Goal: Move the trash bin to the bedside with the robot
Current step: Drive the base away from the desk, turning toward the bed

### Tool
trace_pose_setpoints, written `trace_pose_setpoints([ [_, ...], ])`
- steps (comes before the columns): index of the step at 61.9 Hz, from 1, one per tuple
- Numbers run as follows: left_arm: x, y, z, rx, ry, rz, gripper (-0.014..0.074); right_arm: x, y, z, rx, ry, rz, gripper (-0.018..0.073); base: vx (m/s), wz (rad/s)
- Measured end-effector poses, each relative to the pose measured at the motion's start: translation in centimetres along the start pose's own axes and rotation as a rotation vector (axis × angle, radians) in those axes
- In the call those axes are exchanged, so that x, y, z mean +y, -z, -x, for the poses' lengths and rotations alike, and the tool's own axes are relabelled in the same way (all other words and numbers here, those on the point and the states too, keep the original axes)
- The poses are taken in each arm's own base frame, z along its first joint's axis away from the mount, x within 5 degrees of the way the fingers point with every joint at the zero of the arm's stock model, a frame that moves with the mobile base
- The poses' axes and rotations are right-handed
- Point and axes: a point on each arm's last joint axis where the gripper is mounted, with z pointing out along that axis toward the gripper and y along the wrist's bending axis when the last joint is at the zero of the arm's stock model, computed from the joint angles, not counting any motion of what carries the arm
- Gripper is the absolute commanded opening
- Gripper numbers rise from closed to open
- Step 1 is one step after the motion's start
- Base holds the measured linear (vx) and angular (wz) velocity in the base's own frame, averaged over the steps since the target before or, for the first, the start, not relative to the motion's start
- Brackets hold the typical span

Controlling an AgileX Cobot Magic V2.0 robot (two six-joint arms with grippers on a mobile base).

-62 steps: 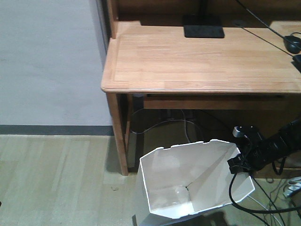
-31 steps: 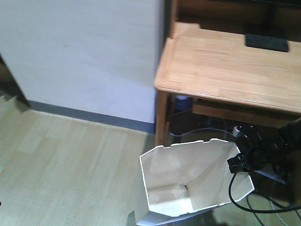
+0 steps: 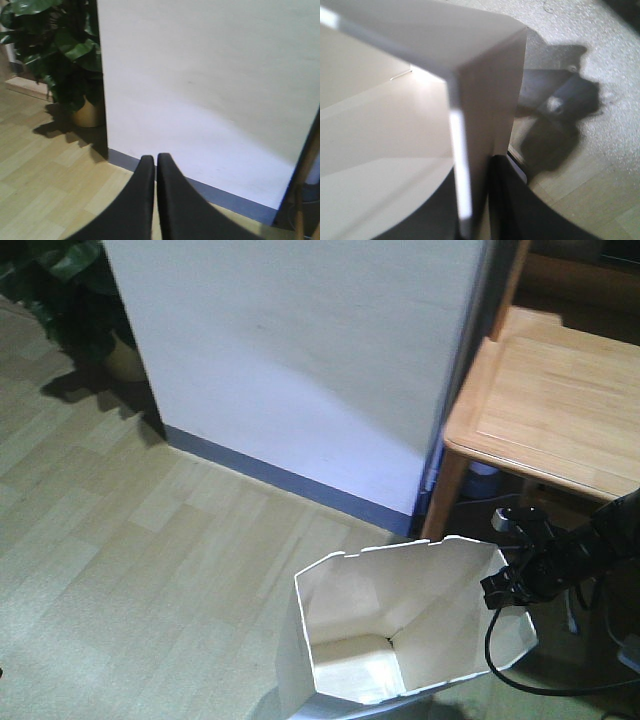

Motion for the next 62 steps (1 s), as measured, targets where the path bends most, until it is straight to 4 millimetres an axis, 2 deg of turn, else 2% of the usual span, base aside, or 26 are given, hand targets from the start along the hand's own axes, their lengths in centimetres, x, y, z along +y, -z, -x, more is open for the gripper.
trace_pose_setpoints([
  [35, 0.00, 0.00, 0.00, 0.000, 0.000, 0.000, -0.0006, -0.09, 0.00, 0.00, 0.000, 0.002, -0.010, -0.0005, 0.09, 0.38],
  [62, 0.00, 0.00, 0.00, 0.000, 0.000, 0.000, -0.0006, -0.15, 0.00, 0.01, -0.001, 0.001, -0.017, -0.0005, 0.12, 0.58],
])
